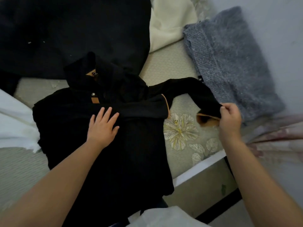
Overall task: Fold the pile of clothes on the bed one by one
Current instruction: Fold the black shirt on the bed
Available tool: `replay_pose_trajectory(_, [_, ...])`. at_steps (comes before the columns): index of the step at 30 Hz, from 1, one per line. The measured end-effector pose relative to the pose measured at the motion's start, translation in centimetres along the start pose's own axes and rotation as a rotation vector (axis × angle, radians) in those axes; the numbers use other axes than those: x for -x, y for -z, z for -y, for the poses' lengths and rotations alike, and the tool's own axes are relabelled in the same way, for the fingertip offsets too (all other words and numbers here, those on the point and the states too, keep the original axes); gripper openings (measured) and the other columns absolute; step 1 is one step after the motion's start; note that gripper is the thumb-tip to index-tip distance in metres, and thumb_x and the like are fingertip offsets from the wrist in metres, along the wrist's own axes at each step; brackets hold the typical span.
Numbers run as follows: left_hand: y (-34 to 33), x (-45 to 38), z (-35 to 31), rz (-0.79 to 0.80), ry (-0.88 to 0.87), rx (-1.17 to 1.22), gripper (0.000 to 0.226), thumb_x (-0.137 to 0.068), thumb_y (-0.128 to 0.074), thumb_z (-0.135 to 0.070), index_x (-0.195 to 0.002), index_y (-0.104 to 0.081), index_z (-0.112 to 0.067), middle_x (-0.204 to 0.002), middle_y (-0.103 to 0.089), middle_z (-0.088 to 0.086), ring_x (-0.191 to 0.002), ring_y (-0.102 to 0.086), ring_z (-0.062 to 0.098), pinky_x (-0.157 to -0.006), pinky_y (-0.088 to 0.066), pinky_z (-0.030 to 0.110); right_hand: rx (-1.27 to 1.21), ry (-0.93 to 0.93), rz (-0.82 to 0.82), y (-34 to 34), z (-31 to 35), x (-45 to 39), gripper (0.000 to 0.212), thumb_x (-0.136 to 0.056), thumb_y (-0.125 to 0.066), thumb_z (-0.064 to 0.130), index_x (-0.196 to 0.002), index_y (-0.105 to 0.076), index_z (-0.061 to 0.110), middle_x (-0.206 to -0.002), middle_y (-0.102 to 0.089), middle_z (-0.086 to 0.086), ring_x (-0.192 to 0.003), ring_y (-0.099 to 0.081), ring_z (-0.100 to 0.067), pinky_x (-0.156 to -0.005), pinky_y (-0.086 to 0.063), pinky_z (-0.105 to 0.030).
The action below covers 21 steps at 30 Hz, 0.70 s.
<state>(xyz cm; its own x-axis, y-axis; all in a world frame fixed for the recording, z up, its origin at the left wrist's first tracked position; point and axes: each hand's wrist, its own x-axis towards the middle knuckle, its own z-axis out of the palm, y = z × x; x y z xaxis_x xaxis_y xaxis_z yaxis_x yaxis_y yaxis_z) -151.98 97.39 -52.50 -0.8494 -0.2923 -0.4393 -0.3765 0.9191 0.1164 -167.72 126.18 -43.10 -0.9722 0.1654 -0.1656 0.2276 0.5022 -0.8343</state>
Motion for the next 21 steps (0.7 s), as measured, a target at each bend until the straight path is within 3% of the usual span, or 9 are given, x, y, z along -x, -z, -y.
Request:
replay_pose_trajectory(5, [2.0, 5.6, 6.6, -0.128, 0.114, 0.121, 0.050, -0.094, -0.045, -0.030, -0.142, -0.031, -0.022, -0.153, -0.018, 0.006, -0.142, -0.007, 0.025, -0.112, -0.013, 0.044, -0.132, 0.135, 0.325, -8.6, 5.6, 8.1, 0.031, -0.091, -0.043, 0.004, -0.073, -0.048, 0.028, -0.071, -0.049, 0.010, -0.064, -0.047, 0.004, -0.056, -0.037, -0.004])
replay_pose_trajectory(9, [2.1, 11.2, 14.5, -0.148, 0.232, 0.104, 0.050, -0.092, -0.050, -0.022, -0.139, -0.037, -0.016, -0.151, -0.024, 0.011, -0.140, -0.015, 0.029, -0.108, -0.018, 0.047, -0.221, 0.032, 0.574, -19.8, 9.2, 15.3, 0.027, -0.093, -0.043, 0.005, -0.076, -0.048, 0.026, -0.077, -0.051, 0.006, -0.073, -0.049, -0.005, -0.066, -0.040, -0.015])
replay_pose_trajectory(11, [1.7, 13.1, 18.0, -0.143, 0.271, 0.075, 0.049, -0.091, -0.050, -0.021, -0.139, -0.038, -0.016, -0.150, -0.024, 0.011, -0.140, -0.016, 0.030, -0.108, -0.019, 0.046, -0.312, -0.125, 0.823, -24.5, 9.9, 18.4, 0.018, -0.096, -0.038, 0.007, -0.094, -0.050, 0.021, -0.099, -0.053, 0.001, -0.093, -0.054, -0.016, -0.078, -0.043, -0.024])
replay_pose_trajectory(14, [0.9, 14.3, 21.3, -0.100, 0.326, 0.067, 0.050, -0.095, -0.040, -0.026, -0.143, -0.028, -0.020, -0.153, -0.016, 0.007, -0.142, -0.008, 0.025, -0.110, -0.016, 0.042, -0.265, -0.234, 1.073, -27.9, 8.7, 21.4, 0.038, -0.099, -0.034, 0.010, -0.137, -0.034, 0.015, -0.135, -0.040, -0.001, -0.122, -0.046, -0.020, -0.087, -0.043, -0.029])
replay_pose_trajectory(17, [-0.4, 13.8, 21.4, -0.071, 0.287, 0.083, 0.052, -0.096, -0.035, -0.029, -0.145, -0.019, -0.020, -0.154, -0.013, 0.004, -0.142, -0.006, 0.022, -0.110, -0.016, 0.040, -0.021, -0.212, 0.967, -27.3, 6.1, 21.7, 0.034, -0.099, -0.033, 0.011, -0.131, -0.044, 0.012, -0.138, -0.045, -0.005, -0.113, -0.050, -0.013, -0.085, -0.043, -0.025])
replay_pose_trajectory(21, [-1.3, 11.4, 18.4, -0.200, 0.174, 0.212, 0.051, -0.094, -0.043, -0.026, -0.142, -0.029, -0.015, -0.150, -0.026, 0.007, -0.140, -0.018, 0.022, -0.108, -0.022, 0.038, 0.269, -0.055, 0.652, -22.5, 1.8, 18.8, 0.021, -0.095, -0.042, 0.005, -0.107, -0.059, 0.008, -0.109, -0.061, -0.006, -0.094, -0.058, -0.013, -0.080, -0.042, -0.022])
